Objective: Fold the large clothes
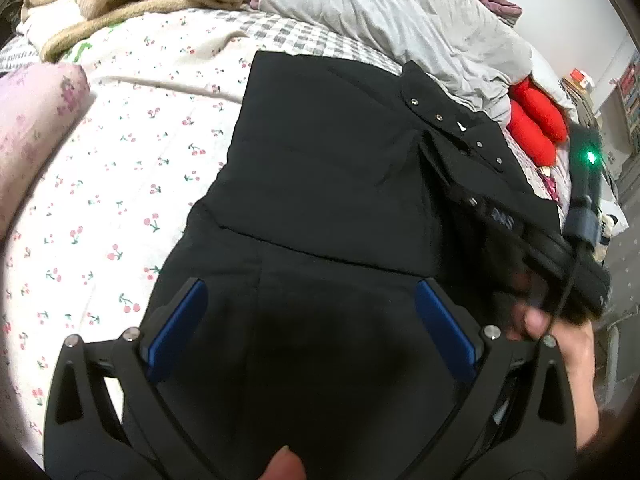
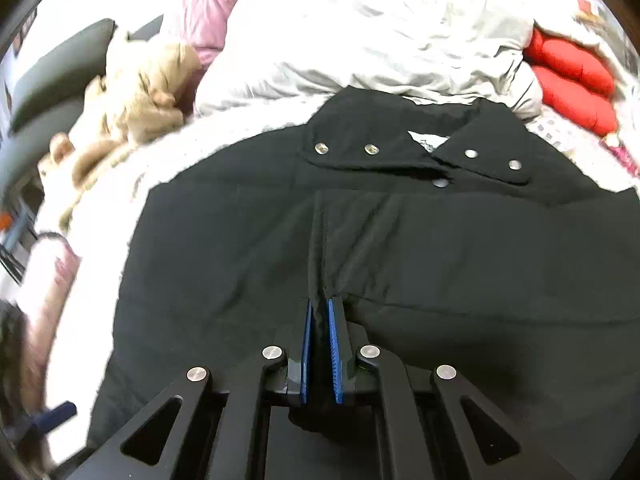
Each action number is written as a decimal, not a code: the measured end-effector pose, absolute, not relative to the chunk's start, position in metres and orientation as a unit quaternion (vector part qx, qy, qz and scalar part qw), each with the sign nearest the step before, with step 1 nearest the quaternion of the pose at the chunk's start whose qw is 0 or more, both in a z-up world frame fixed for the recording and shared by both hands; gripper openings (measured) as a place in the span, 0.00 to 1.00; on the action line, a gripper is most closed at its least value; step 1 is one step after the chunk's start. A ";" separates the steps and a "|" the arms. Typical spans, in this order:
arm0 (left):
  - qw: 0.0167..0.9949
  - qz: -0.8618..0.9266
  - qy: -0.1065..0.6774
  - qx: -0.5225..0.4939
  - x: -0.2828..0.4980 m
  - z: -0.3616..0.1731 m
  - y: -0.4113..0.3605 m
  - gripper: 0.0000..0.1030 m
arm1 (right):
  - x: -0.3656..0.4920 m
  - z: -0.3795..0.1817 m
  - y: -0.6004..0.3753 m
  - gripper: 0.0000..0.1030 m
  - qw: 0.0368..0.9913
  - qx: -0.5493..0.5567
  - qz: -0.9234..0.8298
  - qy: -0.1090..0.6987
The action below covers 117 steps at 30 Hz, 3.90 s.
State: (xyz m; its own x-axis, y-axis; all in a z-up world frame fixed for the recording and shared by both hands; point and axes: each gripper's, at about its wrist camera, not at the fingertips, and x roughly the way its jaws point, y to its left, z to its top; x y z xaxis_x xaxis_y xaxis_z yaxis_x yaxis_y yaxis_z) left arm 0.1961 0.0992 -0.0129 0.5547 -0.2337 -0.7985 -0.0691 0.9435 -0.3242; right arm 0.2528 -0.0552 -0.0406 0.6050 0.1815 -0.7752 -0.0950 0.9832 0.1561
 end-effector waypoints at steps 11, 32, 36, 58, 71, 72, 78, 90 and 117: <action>0.874 -0.032 0.472 -0.114 0.184 0.000 0.109 1.00 | 0.237 -0.031 -0.065 0.71 0.859 0.061 0.148 0.486; 0.783 -0.122 0.593 -0.144 0.059 -0.013 0.160 1.00 | -0.020 0.026 -0.327 0.84 0.823 0.133 0.039 0.550; 0.759 -0.135 0.614 -0.169 0.039 -0.025 0.172 1.00 | -0.056 0.012 -0.361 0.84 0.807 0.168 0.035 0.564; 0.712 -0.163 0.660 -0.174 -0.011 -0.065 0.138 0.42 | -0.098 -0.057 -0.392 0.06 0.744 0.318 0.069 0.584; 0.815 -0.269 0.457 -0.234 -0.020 0.074 0.119 0.15 | -0.090 0.112 -0.367 0.04 0.875 0.248 0.101 0.402; 0.819 -0.268 0.456 -0.222 -0.020 0.076 0.116 0.15 | -0.091 0.110 -0.367 0.08 0.869 0.241 0.096 0.421; 0.808 -0.227 0.511 -0.184 -0.014 0.041 0.125 0.16 | -0.105 0.044 -0.379 0.78 0.818 0.219 0.046 0.530; 0.801 -0.195 0.532 -0.195 -0.025 0.000 0.134 0.17 | -0.116 -0.055 -0.387 0.73 0.754 0.211 0.010 0.622; 0.855 -0.272 0.346 -0.273 -0.057 0.094 0.169 0.14 | -0.120 0.132 -0.344 0.15 0.856 0.334 0.194 0.344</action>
